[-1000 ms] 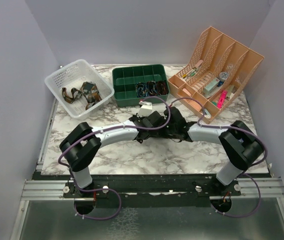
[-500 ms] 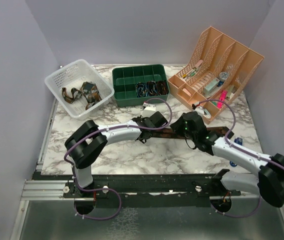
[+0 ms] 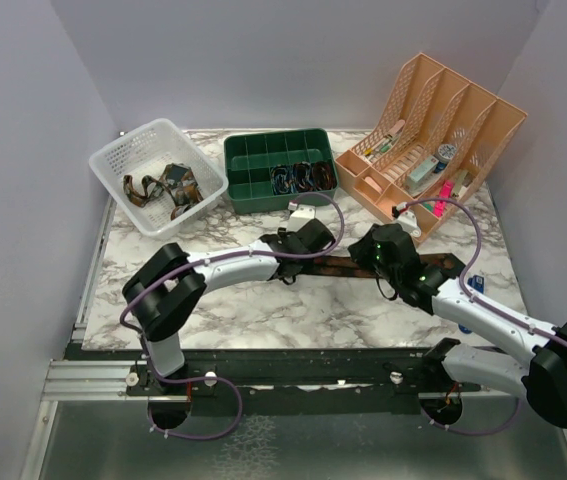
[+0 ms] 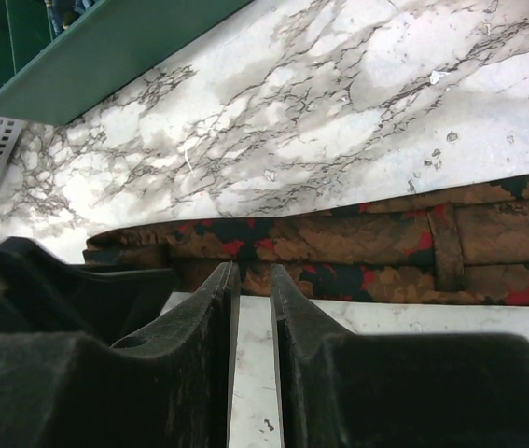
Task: Roll the ties
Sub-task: Roll the tie at the center of the board.
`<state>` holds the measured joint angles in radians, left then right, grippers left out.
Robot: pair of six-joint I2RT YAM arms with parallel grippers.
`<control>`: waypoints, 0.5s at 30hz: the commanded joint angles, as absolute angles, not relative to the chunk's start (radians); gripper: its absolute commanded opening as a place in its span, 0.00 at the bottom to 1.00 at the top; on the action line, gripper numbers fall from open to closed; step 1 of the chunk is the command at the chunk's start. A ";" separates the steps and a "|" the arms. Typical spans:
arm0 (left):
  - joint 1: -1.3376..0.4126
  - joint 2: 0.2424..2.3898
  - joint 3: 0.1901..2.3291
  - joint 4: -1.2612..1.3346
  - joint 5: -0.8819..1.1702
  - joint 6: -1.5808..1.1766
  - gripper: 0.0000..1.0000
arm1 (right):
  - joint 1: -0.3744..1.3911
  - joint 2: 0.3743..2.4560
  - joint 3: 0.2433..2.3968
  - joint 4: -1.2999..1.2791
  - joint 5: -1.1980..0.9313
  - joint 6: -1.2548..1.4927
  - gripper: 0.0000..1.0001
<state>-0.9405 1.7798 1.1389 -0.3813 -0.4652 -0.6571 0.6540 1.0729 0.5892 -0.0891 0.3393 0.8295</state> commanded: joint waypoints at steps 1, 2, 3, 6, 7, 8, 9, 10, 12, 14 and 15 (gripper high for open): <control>-0.946 1.659 1.152 -0.356 -0.439 -0.666 0.51 | 0.652 1.070 0.609 -0.104 0.359 0.819 0.26; -0.946 1.638 1.144 -0.348 -0.437 -0.666 0.52 | 0.652 1.074 0.606 -0.097 0.352 0.822 0.26; -0.946 1.616 1.138 -0.342 -0.437 -0.665 0.54 | 0.652 1.079 0.601 -0.076 0.335 0.820 0.26; -0.942 1.545 1.123 -0.340 -0.444 -0.663 0.55 | 0.651 1.111 0.595 0.004 0.243 0.784 0.26; -0.936 1.523 1.111 -0.342 -0.449 -0.663 0.56 | 0.651 1.129 0.591 0.067 0.184 0.732 0.29; -0.926 1.499 1.097 -0.348 -0.451 -0.671 0.57 | 0.650 1.148 0.591 0.127 0.121 0.673 0.38; -0.909 1.472 1.077 -0.354 -0.448 -0.680 0.57 | 0.650 1.173 0.601 0.164 0.056 0.600 0.49; -0.887 1.445 1.050 -0.358 -0.441 -0.691 0.57 | 0.652 1.199 0.619 0.176 0.017 0.540 0.66; -0.823 1.380 0.983 -0.361 -0.415 -0.719 0.58 | 0.651 1.252 0.639 0.262 -0.162 0.328 0.77; -0.746 1.312 0.909 -0.355 -0.372 -0.739 0.58 | 0.652 1.303 0.646 0.331 -0.329 0.114 0.85; -0.707 1.280 0.871 -0.347 -0.328 -0.743 0.59 | 0.652 1.330 0.670 0.329 -0.390 0.011 0.91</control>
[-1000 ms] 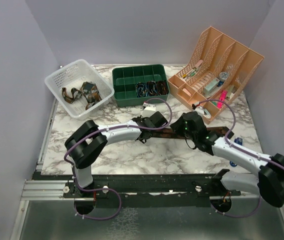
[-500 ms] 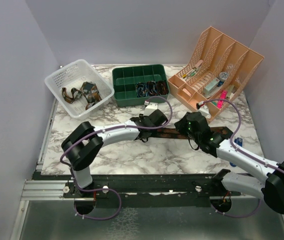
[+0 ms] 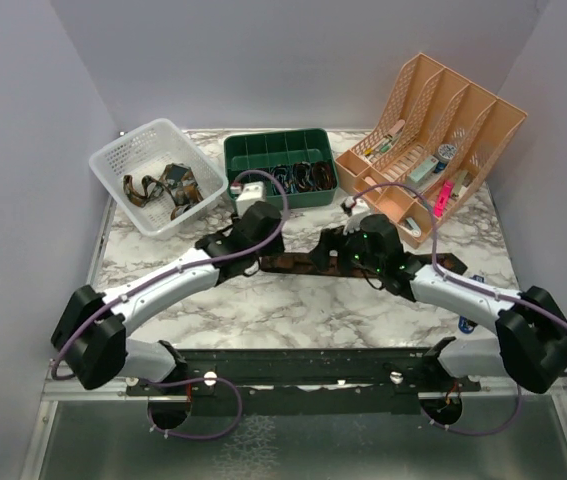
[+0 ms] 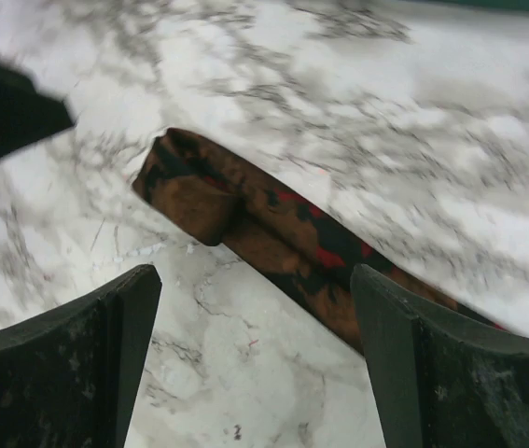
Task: Roll the ties
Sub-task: Roll the tie at the center of the board.
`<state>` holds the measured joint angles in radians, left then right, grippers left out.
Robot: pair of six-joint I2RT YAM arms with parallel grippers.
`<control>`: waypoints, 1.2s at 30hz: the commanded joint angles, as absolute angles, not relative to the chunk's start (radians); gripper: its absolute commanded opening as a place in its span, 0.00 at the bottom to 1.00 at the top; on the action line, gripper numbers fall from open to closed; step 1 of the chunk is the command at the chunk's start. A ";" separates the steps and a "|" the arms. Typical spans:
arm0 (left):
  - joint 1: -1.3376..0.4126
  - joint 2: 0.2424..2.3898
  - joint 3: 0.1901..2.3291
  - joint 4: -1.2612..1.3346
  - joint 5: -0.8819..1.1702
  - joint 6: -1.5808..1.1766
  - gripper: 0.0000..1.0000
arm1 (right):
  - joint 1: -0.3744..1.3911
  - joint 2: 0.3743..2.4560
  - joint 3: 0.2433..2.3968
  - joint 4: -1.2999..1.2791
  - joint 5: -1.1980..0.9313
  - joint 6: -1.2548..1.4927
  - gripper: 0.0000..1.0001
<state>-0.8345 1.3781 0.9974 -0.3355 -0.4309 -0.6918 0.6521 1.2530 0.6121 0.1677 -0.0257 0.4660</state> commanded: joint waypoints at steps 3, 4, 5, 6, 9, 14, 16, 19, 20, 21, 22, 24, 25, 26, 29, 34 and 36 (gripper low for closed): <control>-0.620 1.199 0.803 -0.340 -0.269 -0.745 0.60 | 0.652 1.415 0.704 0.352 -0.574 -0.263 0.93; -0.596 1.177 0.785 -0.342 -0.259 -0.744 0.60 | 0.652 1.452 0.718 0.377 -0.634 -0.328 0.93; -0.581 1.161 0.773 -0.342 -0.250 -0.743 0.61 | 0.652 1.488 0.744 0.368 -0.692 -0.399 0.94; -0.568 1.146 0.764 -0.345 -0.245 -0.741 0.61 | 0.652 1.528 0.781 0.334 -0.747 -0.467 0.94; -0.521 1.120 0.742 -0.373 -0.232 -0.734 0.63 | 0.652 1.670 0.916 0.239 -0.856 -0.545 0.93; -0.465 1.075 0.715 -0.394 -0.209 -0.714 0.68 | 0.660 1.823 1.015 0.272 -0.877 -0.525 0.92; -0.454 1.051 0.701 -0.394 -0.209 -0.706 0.74 | 0.671 1.864 1.051 0.228 -0.894 -0.564 0.92; -0.439 1.029 0.686 -0.394 -0.209 -0.690 0.77 | 0.700 1.901 1.069 0.186 -0.878 -0.619 0.92; -0.433 1.027 0.683 -0.394 -0.207 -0.689 0.77 | 0.706 1.916 1.072 0.193 -0.868 -0.616 0.92; -0.427 1.029 0.681 -0.393 -0.203 -0.687 0.77 | 0.709 1.934 1.080 0.190 -0.871 -0.615 0.92; -0.422 1.033 0.682 -0.394 -0.195 -0.685 0.77 | 0.711 1.950 1.092 0.183 -0.875 -0.616 0.92; -0.416 1.040 0.682 -0.394 -0.186 -0.679 0.77 | 0.716 1.973 1.104 0.182 -0.844 -0.614 0.91; -0.414 1.041 0.684 -0.395 -0.182 -0.677 0.77 | 0.716 1.977 1.096 0.207 -0.821 -0.612 0.91; -0.412 1.041 0.684 -0.396 -0.180 -0.675 0.77 | 0.718 1.976 1.086 0.246 -0.795 -0.606 0.94; -0.405 1.035 0.684 -0.397 -0.176 -0.672 0.77 | 0.718 1.982 1.085 0.251 -0.751 -0.623 0.95; -0.399 1.029 0.682 -0.399 -0.176 -0.666 0.77 | 0.718 1.974 1.083 0.269 -0.749 -0.633 0.95; -0.397 1.026 0.680 -0.399 -0.172 -0.667 0.77 | 0.718 1.971 1.076 0.285 -0.737 -0.632 0.95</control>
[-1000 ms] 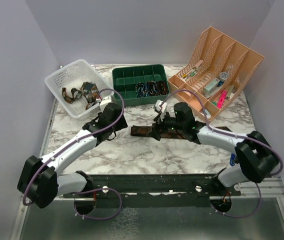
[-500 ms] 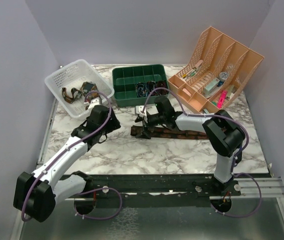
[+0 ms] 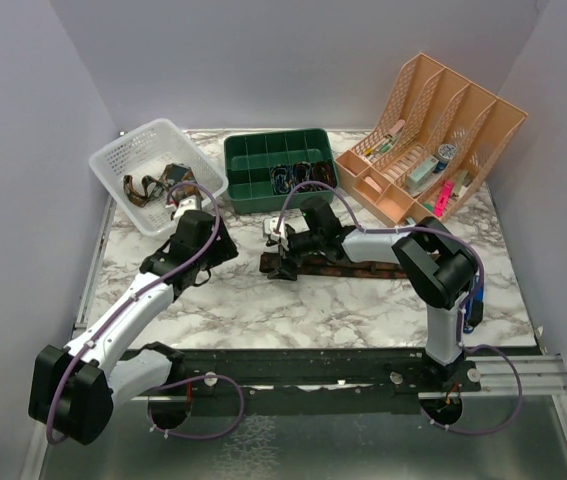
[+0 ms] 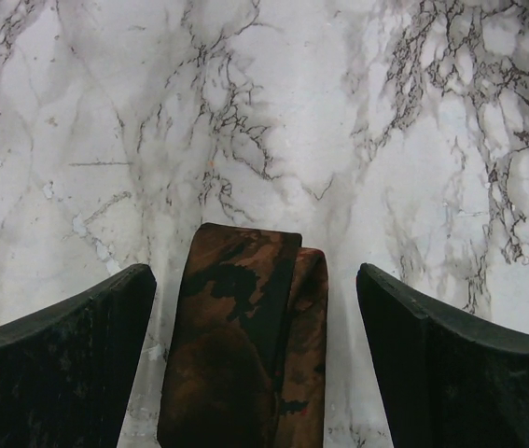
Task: Roll the ties
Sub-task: Roll the tie at the center of the board.
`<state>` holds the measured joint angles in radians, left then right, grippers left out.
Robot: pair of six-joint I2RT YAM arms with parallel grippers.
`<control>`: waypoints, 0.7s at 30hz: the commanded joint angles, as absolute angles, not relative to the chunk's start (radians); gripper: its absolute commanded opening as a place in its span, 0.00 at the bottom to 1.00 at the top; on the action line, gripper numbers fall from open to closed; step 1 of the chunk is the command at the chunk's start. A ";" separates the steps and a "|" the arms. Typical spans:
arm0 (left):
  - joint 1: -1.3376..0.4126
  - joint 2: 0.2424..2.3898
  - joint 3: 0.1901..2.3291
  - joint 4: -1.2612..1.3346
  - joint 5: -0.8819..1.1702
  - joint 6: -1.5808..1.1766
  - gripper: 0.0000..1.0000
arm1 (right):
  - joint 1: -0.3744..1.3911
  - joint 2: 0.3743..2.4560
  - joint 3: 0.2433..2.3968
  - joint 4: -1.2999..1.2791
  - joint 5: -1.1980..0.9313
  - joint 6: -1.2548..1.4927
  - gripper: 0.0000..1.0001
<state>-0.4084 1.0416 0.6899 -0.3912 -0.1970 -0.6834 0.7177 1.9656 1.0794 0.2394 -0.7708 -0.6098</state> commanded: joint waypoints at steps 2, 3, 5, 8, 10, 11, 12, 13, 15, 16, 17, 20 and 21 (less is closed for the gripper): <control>-0.396 1.026 0.680 -0.399 -0.166 -0.668 0.77 | 0.718 1.963 1.070 0.304 -0.714 -0.627 0.95; -0.396 1.028 0.679 -0.397 -0.165 -0.670 0.77 | 0.717 1.960 1.065 0.313 -0.704 -0.623 0.96; -0.396 1.031 0.677 -0.396 -0.161 -0.672 0.77 | 0.717 1.966 1.065 0.325 -0.694 -0.609 0.96; -0.396 1.038 0.676 -0.394 -0.155 -0.669 0.77 | 0.716 2.006 1.106 0.250 -0.709 -0.624 1.00; -0.395 1.041 0.679 -0.394 -0.153 -0.666 0.77 | 0.716 2.025 1.101 0.241 -0.722 -0.625 1.00; -0.395 1.042 0.680 -0.393 -0.152 -0.666 0.77 | 0.716 2.029 1.100 0.230 -0.729 -0.636 1.00; -0.394 1.044 0.680 -0.392 -0.150 -0.665 0.77 | 0.716 2.032 1.100 0.223 -0.732 -0.637 1.00; -0.394 1.044 0.678 -0.390 -0.148 -0.664 0.77 | 0.716 2.034 1.099 0.217 -0.736 -0.637 0.99; -0.394 1.047 0.676 -0.388 -0.147 -0.666 0.77 | 0.717 2.043 1.101 0.200 -0.745 -0.641 0.94; -0.394 1.049 0.675 -0.388 -0.145 -0.667 0.77 | 0.717 2.050 1.108 0.181 -0.747 -0.645 0.89; -0.394 1.050 0.675 -0.387 -0.143 -0.666 0.77 | 0.716 2.055 1.116 0.161 -0.749 -0.653 0.83; -0.394 1.051 0.674 -0.385 -0.141 -0.667 0.77 | 0.717 2.057 1.113 0.151 -0.741 -0.660 0.64; -0.394 1.053 0.673 -0.384 -0.140 -0.667 0.77 | 0.717 2.054 1.102 0.181 -0.736 -0.647 0.57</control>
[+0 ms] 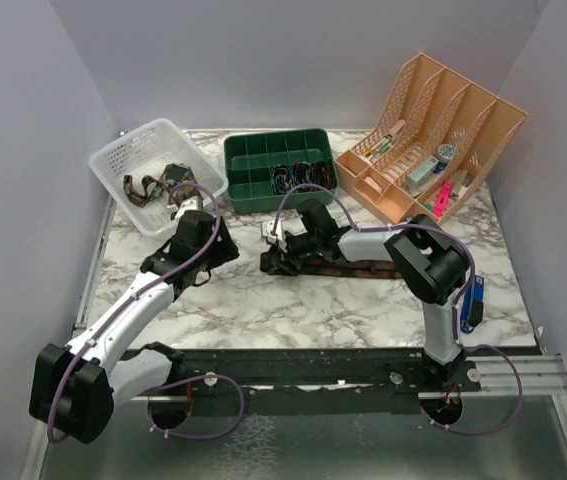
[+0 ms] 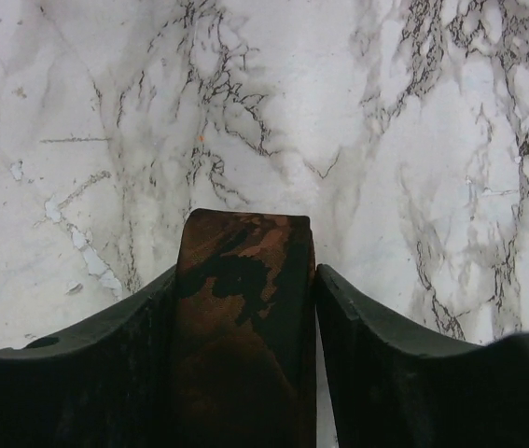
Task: Roll the ties
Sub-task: Roll the tie at the center of the board.
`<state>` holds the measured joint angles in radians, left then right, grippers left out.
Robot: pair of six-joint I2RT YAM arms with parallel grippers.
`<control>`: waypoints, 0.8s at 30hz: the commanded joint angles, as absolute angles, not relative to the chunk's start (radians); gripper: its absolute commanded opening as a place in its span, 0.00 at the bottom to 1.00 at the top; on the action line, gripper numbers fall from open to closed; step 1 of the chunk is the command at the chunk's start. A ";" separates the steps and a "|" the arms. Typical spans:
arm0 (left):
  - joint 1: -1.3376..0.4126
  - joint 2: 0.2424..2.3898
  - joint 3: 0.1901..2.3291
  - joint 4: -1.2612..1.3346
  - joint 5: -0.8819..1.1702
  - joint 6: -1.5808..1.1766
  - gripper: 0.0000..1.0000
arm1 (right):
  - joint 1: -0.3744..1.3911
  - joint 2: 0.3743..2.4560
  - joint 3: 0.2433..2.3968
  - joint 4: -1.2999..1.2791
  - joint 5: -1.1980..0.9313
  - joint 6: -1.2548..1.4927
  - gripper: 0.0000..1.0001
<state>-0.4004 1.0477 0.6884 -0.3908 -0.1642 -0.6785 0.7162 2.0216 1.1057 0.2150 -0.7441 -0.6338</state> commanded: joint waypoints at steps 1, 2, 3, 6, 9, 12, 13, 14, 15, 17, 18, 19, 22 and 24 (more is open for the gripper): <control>-0.394 1.052 0.673 -0.384 -0.140 -0.667 0.77 | 0.716 2.051 1.092 0.197 -0.739 -0.643 0.54; -0.394 1.055 0.672 -0.383 -0.138 -0.667 0.77 | 0.718 2.046 1.082 0.215 -0.736 -0.636 0.51; -0.394 1.056 0.672 -0.381 -0.137 -0.669 0.77 | 0.718 2.042 1.075 0.231 -0.732 -0.631 0.49; -0.394 1.062 0.671 -0.378 -0.134 -0.669 0.77 | 0.722 2.027 1.056 0.271 -0.729 -0.611 0.47; -0.393 1.070 0.670 -0.373 -0.125 -0.668 0.77 | 0.729 2.015 1.053 0.261 -0.720 -0.618 0.72; -0.393 1.077 0.664 -0.364 -0.113 -0.669 0.77 | 0.735 1.992 1.028 0.281 -0.705 -0.625 0.90; -0.393 1.077 0.661 -0.358 -0.105 -0.671 0.77 | 0.735 1.978 1.018 0.303 -0.695 -0.610 0.93; -0.393 1.079 0.657 -0.349 -0.095 -0.672 0.77 | 0.735 1.960 1.011 0.325 -0.682 -0.591 0.95; -0.393 1.081 0.654 -0.341 -0.082 -0.674 0.77 | 0.735 1.941 1.008 0.341 -0.672 -0.571 0.95; -0.393 1.087 0.651 -0.331 -0.072 -0.678 0.77 | 0.734 1.883 0.999 0.370 -0.631 -0.516 0.96; -0.393 1.090 0.651 -0.328 -0.069 -0.678 0.77 | 0.733 1.855 0.989 0.389 -0.607 -0.494 0.97; -0.393 1.093 0.651 -0.326 -0.069 -0.678 0.77 | 0.733 1.821 0.973 0.406 -0.579 -0.454 0.98; -0.393 1.097 0.649 -0.322 -0.068 -0.679 0.78 | 0.733 1.724 0.905 0.497 -0.424 -0.315 0.99; -0.390 1.100 0.649 -0.317 -0.068 -0.678 0.79 | 0.733 1.658 0.871 0.501 -0.313 -0.221 1.00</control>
<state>-0.3992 1.0927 0.6628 -0.3443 -0.0948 -0.6765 0.7277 1.7844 0.9264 0.3904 -0.5518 -0.4332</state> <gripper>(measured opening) 0.778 0.995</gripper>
